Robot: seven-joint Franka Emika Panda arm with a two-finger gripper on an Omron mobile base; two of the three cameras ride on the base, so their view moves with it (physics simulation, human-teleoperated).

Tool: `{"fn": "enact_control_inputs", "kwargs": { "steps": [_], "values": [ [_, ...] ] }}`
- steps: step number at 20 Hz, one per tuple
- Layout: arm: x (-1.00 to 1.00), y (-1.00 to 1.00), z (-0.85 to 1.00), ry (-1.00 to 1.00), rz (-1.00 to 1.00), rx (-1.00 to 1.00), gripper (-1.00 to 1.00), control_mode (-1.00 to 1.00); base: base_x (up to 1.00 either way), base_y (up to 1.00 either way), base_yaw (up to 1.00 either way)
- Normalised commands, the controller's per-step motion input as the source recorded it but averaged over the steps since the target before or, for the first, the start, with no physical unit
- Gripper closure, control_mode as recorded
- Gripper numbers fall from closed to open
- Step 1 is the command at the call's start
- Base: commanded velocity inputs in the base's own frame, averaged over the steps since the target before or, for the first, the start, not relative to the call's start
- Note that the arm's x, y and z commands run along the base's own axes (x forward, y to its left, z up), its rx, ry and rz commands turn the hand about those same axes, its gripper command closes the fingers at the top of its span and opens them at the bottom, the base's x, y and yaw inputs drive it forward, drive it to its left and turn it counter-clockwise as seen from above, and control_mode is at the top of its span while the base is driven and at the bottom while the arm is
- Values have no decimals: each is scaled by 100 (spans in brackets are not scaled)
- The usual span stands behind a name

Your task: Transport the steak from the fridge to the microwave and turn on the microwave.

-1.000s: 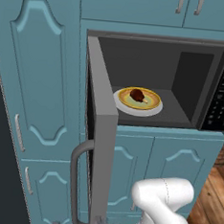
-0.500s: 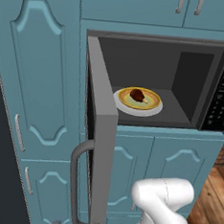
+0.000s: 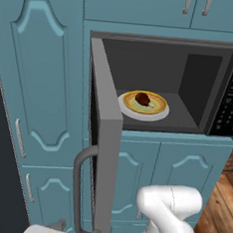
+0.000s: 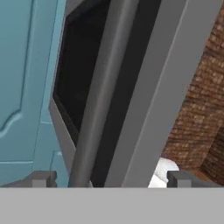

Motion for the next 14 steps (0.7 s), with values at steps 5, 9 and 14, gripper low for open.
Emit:
{"fn": "enact_control_inputs", "kwargs": {
  "steps": [5,9,14],
  "values": [
    [24,2,-17,0,-16,0,-100,-100,0,0,0],
    [15,16,-24,0,-13,0,-100,-100,0,0,0],
    [5,18,-23,0,-11,0,-100,-100,0,0,0]
  ]
}}
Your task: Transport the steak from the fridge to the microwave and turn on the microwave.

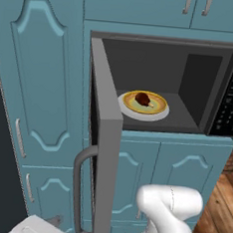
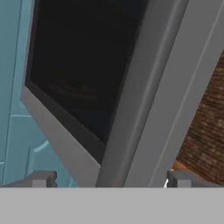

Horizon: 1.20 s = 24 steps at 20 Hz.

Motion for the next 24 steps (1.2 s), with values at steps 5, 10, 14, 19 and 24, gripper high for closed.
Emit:
{"fn": "enact_control_inputs", "kwargs": {
  "steps": [5,10,14,19,24],
  "values": [
    [2,20,-19,0,-9,0,-100,-100,0,0,0],
    [26,10,-18,0,-12,0,-100,-100,0,0,0],
    [31,8,-21,0,-11,0,-100,-100,0,0,0],
    [32,15,-33,0,-8,0,-100,-100,0,0,0],
    [29,12,-24,0,-6,0,-100,-100,0,0,0]
  ]
}}
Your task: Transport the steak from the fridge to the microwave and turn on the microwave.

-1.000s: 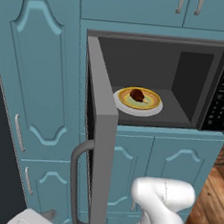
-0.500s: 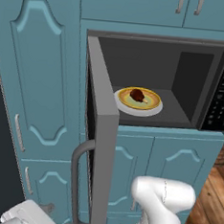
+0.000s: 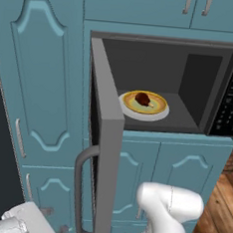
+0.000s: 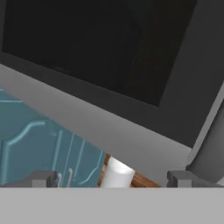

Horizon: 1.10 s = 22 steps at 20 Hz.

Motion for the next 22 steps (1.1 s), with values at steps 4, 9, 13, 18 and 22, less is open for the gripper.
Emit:
{"fn": "enact_control_inputs", "kwargs": {
  "steps": [4,9,13,18,22],
  "values": [
    [23,0,-4,0,-5,0,-100,-100,0,0,0],
    [1,-3,-1,0,-3,0,-100,-100,0,0,0],
    [-3,-20,-2,0,0,0,-100,-100,0,0,0],
    [-4,-48,0,-1,7,0,-100,-100,0,0,0],
    [0,-56,0,0,11,0,-100,-100,0,0,0]
  ]
}}
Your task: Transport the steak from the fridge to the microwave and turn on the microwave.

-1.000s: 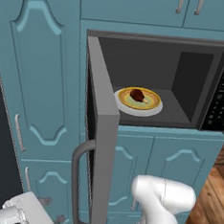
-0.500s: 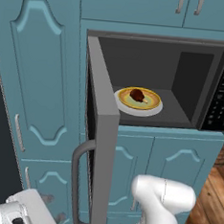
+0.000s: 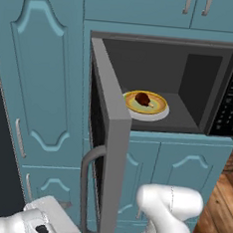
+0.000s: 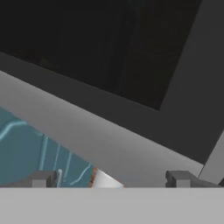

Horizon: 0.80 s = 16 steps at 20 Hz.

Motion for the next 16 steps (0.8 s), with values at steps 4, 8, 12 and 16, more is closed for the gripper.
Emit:
{"fn": "enact_control_inputs", "kwargs": {
  "steps": [4,8,12,16],
  "values": [
    [0,-55,0,-1,11,0,-100,-100,0,0,0],
    [0,-48,0,0,8,0,-100,-100,0,0,0],
    [0,-38,0,0,3,0,-100,-100,0,0,0],
    [1,-42,0,0,4,0,-100,-100,0,0,0]
  ]
}}
